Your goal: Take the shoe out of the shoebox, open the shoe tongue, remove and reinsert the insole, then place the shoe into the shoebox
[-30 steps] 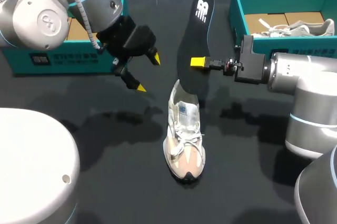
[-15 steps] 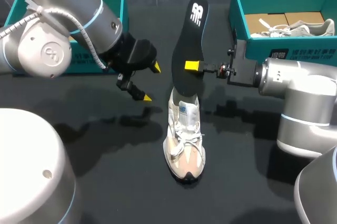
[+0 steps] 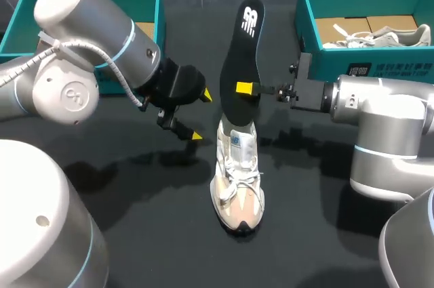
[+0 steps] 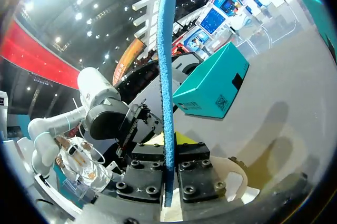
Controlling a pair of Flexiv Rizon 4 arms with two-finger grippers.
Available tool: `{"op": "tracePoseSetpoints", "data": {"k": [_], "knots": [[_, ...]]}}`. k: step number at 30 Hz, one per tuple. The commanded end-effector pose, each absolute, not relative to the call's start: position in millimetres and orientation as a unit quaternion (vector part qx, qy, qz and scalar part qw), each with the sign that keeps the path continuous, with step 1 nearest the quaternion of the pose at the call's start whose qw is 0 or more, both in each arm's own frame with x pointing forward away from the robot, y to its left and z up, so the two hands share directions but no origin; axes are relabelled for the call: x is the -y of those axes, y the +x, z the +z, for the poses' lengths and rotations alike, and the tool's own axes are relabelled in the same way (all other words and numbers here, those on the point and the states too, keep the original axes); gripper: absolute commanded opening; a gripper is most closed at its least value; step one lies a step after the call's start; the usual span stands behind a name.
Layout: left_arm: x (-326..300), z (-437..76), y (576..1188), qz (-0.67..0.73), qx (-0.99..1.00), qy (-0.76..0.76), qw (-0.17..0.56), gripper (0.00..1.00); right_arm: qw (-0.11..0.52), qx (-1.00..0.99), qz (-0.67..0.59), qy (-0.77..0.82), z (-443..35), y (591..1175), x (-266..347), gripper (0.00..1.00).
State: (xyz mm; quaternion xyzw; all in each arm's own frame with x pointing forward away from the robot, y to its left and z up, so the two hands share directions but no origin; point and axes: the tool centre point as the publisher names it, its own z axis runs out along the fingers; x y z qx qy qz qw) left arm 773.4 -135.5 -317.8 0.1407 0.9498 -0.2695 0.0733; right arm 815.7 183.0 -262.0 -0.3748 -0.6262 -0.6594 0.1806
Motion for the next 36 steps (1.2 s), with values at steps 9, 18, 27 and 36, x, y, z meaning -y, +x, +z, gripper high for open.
{"op": "tracePoseSetpoints", "data": {"k": [9,18,27,36], "knots": [[136.9,-329.8,776.9,-0.271,-0.950,0.137,0.074,1.00,0.176,0.627,-0.660,-0.375,-261.3,812.7,-188.3,0.00],[144.1,-343.7,784.3,-0.271,-0.957,0.082,0.061,1.00,0.167,0.631,-0.662,-0.367,-274.8,819.5,-192.6,0.00],[154.0,-352.3,787.4,-0.264,-0.960,0.070,0.066,1.00,0.170,0.627,-0.665,-0.369,-281.3,821.4,-192.1,0.00],[157.1,-363.4,792.7,-0.256,-0.963,0.062,0.063,1.00,0.166,0.624,-0.670,-0.366,-285.1,821.7,-190.2,0.00]]}}
